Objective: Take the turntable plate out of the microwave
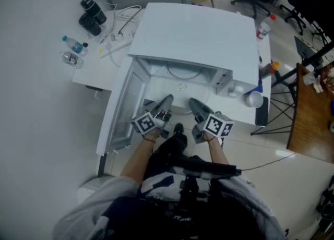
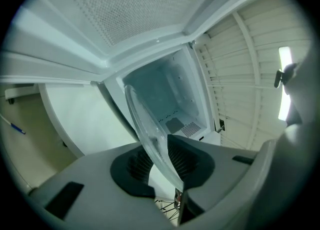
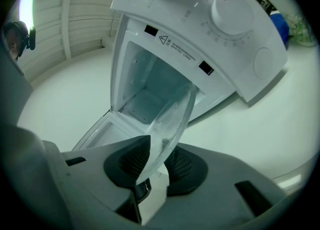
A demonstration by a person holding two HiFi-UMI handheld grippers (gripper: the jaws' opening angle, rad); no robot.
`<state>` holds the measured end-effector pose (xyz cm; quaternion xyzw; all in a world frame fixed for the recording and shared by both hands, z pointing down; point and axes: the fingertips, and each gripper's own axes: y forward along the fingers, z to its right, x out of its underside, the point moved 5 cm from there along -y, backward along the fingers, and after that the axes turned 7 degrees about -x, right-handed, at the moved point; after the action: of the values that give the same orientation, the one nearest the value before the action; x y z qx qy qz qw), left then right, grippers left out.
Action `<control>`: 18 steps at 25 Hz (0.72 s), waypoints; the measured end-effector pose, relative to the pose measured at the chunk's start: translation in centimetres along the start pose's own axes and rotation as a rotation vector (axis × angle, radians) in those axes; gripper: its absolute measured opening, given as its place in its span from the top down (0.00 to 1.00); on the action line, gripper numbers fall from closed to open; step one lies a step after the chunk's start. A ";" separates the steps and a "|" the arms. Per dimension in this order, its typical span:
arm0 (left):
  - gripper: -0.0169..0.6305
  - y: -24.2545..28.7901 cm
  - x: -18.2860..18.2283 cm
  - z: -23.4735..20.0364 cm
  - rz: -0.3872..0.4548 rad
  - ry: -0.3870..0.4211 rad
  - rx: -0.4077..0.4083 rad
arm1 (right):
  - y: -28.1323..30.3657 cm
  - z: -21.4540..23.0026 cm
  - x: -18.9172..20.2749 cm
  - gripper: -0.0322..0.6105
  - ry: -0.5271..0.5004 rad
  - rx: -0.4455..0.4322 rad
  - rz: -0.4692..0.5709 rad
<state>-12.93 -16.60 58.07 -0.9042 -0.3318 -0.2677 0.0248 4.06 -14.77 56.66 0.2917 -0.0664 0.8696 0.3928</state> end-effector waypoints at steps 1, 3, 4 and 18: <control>0.86 -0.1 0.0 0.2 0.005 -0.004 0.012 | -0.1 -0.1 0.0 0.81 -0.006 -0.002 0.002; 0.86 -0.2 0.1 0.5 0.012 -0.001 0.019 | -0.3 -0.4 0.0 0.81 -0.013 -0.008 0.004; 0.86 -0.3 0.1 0.6 0.014 0.007 0.019 | -0.4 -0.4 0.0 0.81 -0.015 -0.011 0.005; 0.86 -3.8 2.2 2.2 0.037 0.040 -0.011 | -3.5 -2.5 1.9 0.80 -0.052 -0.040 0.001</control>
<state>-12.82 -11.79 56.77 -0.9049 -0.3128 -0.2869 0.0315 4.49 -10.33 55.27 0.3062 -0.0941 0.8604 0.3964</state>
